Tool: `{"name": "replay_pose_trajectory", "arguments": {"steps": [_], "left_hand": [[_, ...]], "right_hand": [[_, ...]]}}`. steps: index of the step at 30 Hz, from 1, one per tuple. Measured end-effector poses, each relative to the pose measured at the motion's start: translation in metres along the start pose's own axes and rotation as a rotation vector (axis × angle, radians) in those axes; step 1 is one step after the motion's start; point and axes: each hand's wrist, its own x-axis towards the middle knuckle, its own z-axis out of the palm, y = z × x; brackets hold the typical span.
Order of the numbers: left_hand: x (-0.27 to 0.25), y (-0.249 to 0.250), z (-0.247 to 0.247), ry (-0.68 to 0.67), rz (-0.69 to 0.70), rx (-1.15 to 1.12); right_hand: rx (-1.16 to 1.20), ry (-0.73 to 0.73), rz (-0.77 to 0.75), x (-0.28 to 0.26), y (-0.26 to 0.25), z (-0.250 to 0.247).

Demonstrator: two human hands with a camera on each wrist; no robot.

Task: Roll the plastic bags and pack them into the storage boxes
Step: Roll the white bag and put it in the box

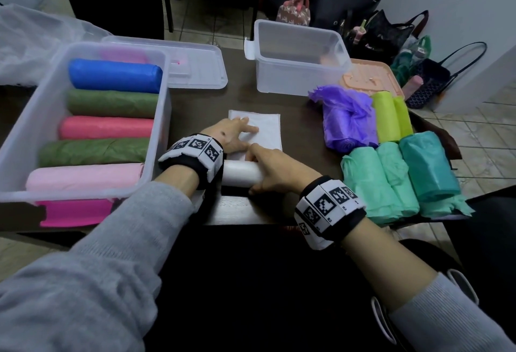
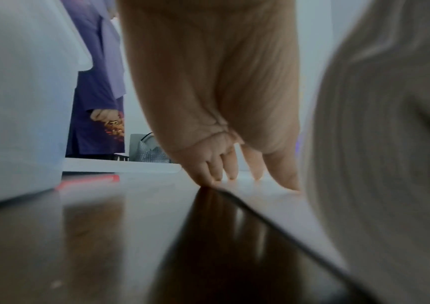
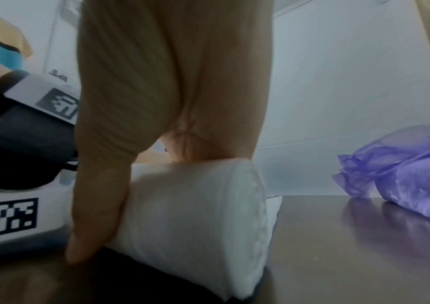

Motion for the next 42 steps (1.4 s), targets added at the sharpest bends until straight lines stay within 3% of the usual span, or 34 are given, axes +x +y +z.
{"name": "replay_pose_trajectory", "arguments": {"steps": [2, 7, 12, 16, 19, 24, 26, 29, 34, 38, 40, 42], "left_hand": [[-0.005, 0.002, -0.002, 0.059, -0.027, -0.109], [-0.027, 0.013, -0.005, 0.381, -0.09, -0.278], [-0.047, 0.016, -0.002, 0.167, -0.162, -0.292], [-0.047, 0.014, 0.004, 0.189, -0.164, -0.329], [-0.043, 0.016, 0.004, 0.191, -0.168, -0.313], [-0.037, 0.017, 0.003, 0.162, -0.144, -0.259], [-0.036, 0.016, 0.002, 0.194, -0.116, -0.252], [-0.043, 0.016, -0.001, 0.261, -0.061, -0.309], [-0.057, 0.013, -0.003, 0.146, 0.01, -0.337], [-0.054, 0.016, -0.003, 0.094, 0.018, -0.35], [-0.051, 0.018, -0.004, 0.063, 0.004, -0.327], [-0.046, 0.017, -0.005, 0.033, -0.015, -0.31]], "right_hand": [[0.004, -0.008, -0.011, 0.0, 0.0, -0.004], [-0.013, -0.058, 0.015, 0.009, 0.001, -0.02], [0.058, -0.157, 0.107, 0.02, 0.007, -0.03], [0.064, -0.062, 0.121, 0.018, 0.009, -0.027], [-0.134, 0.078, 0.056, 0.006, 0.004, -0.019], [-0.354, 0.153, 0.054, -0.01, -0.005, 0.011], [-0.339, 0.182, 0.066, -0.011, -0.004, 0.016], [-0.211, 0.128, 0.1, -0.003, -0.001, 0.005], [-0.027, -0.038, 0.143, 0.005, 0.011, -0.025], [-0.031, -0.158, 0.176, 0.002, 0.014, -0.042], [-0.056, -0.104, 0.167, 0.0, 0.014, -0.039], [-0.11, 0.043, 0.118, -0.003, 0.013, -0.028]]}}
